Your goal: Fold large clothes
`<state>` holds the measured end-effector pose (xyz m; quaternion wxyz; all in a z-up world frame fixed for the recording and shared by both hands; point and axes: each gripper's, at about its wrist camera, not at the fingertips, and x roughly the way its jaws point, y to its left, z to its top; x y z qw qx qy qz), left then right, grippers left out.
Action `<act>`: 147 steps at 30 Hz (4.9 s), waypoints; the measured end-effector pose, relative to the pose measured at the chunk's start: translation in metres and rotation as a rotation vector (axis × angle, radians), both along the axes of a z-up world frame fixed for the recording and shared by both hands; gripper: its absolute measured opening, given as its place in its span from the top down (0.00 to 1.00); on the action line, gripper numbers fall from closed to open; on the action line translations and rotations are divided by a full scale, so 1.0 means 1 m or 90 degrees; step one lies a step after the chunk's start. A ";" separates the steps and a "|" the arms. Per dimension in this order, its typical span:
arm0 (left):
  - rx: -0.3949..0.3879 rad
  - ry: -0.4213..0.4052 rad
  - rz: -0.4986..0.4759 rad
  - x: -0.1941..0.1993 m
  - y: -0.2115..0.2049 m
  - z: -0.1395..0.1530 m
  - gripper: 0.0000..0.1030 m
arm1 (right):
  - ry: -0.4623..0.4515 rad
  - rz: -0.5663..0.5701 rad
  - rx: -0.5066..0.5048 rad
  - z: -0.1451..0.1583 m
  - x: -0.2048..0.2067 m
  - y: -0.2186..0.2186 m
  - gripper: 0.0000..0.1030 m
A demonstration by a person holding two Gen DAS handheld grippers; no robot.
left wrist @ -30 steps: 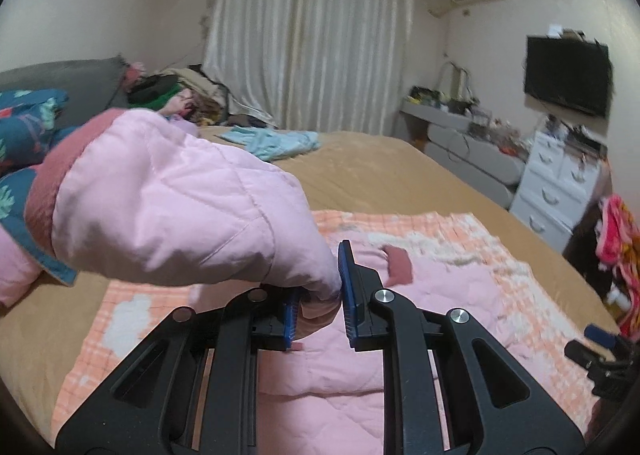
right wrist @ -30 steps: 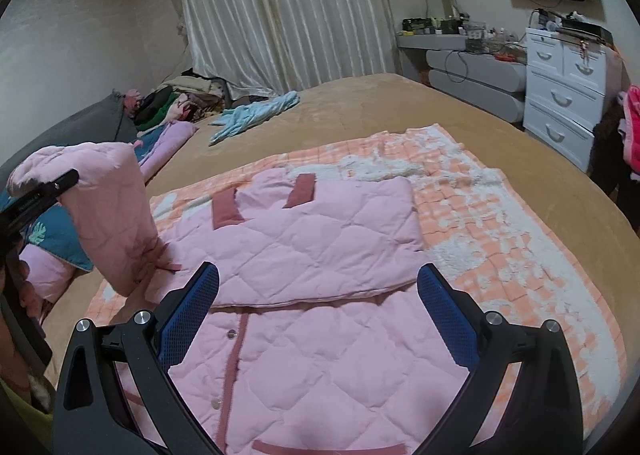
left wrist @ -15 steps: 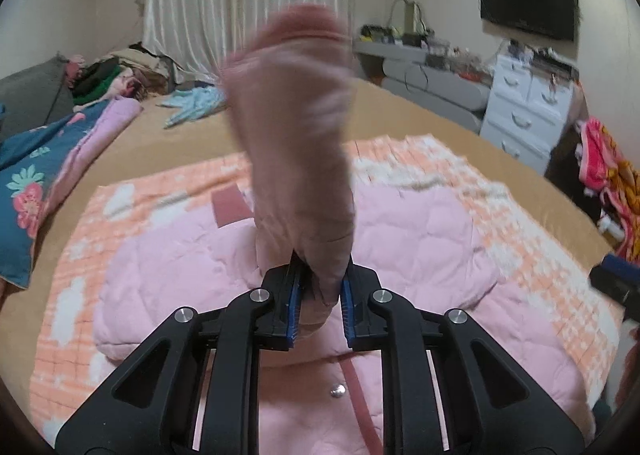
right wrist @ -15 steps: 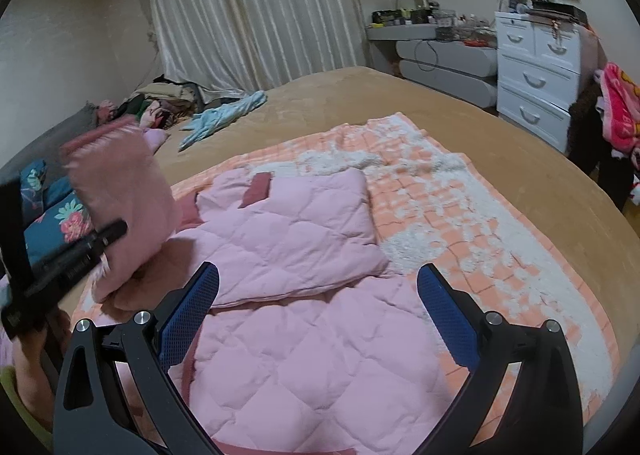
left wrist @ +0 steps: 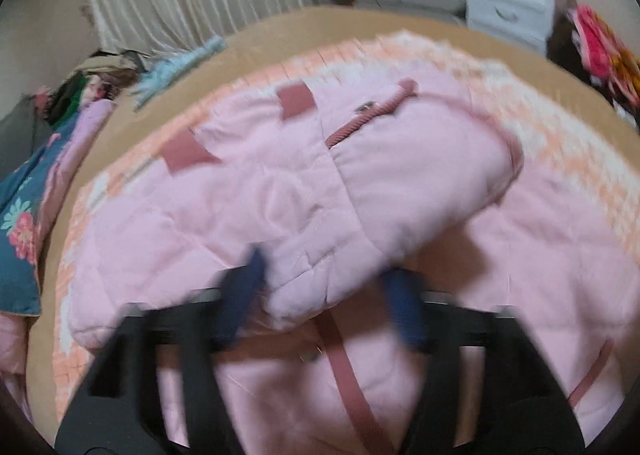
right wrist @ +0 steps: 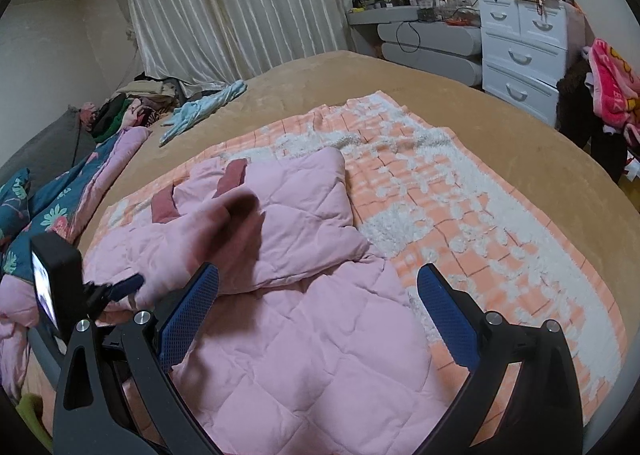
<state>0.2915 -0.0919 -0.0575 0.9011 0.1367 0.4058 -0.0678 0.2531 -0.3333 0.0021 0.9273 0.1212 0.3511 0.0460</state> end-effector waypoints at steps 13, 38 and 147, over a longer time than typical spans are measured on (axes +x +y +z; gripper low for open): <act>-0.159 0.092 0.024 -0.035 0.081 0.015 0.09 | 0.038 0.046 0.028 -0.014 0.010 0.027 0.04; -0.231 0.001 0.238 -0.015 0.254 0.060 0.09 | 0.049 0.163 0.084 -0.023 0.072 0.116 0.81; -0.248 -0.055 0.174 -0.089 0.180 0.110 0.08 | -0.050 0.166 -0.081 0.056 -0.021 0.112 0.04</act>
